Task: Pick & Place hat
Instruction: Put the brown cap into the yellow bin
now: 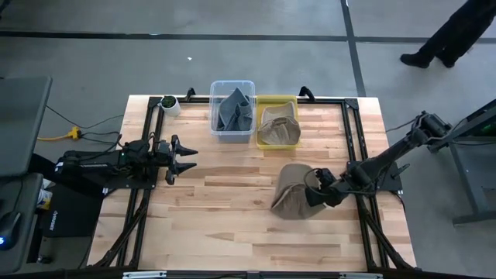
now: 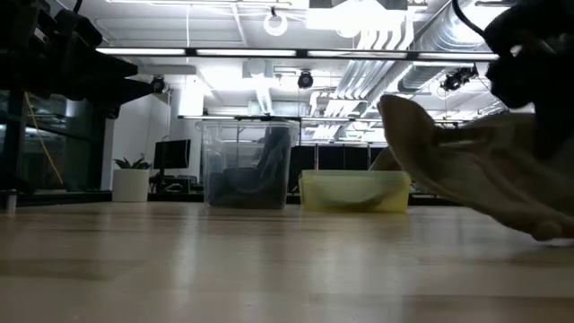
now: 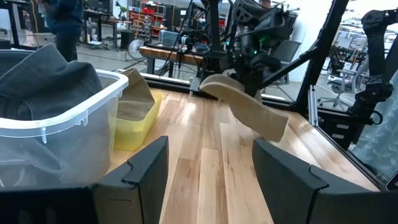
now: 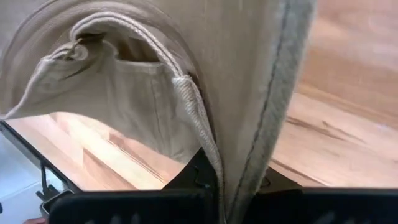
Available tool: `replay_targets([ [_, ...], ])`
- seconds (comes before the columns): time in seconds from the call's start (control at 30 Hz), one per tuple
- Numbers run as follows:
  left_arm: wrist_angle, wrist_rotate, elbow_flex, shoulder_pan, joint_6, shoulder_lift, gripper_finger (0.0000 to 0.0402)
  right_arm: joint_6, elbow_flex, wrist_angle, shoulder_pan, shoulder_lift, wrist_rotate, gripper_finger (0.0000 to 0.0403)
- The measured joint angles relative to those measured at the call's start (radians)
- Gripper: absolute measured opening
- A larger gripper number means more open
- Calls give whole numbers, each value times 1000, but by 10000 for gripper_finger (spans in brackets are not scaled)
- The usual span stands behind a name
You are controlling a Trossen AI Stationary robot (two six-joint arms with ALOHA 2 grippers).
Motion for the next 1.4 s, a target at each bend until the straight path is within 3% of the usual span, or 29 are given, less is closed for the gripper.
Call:
replay_targets([
  [0.83,0,0,0,0,0,0,209,-276,611,-692,-172,0,104,9],
  [1.4,0,0,0,0,0,0,209,-552,751,-700,-430,0,69,9],
])
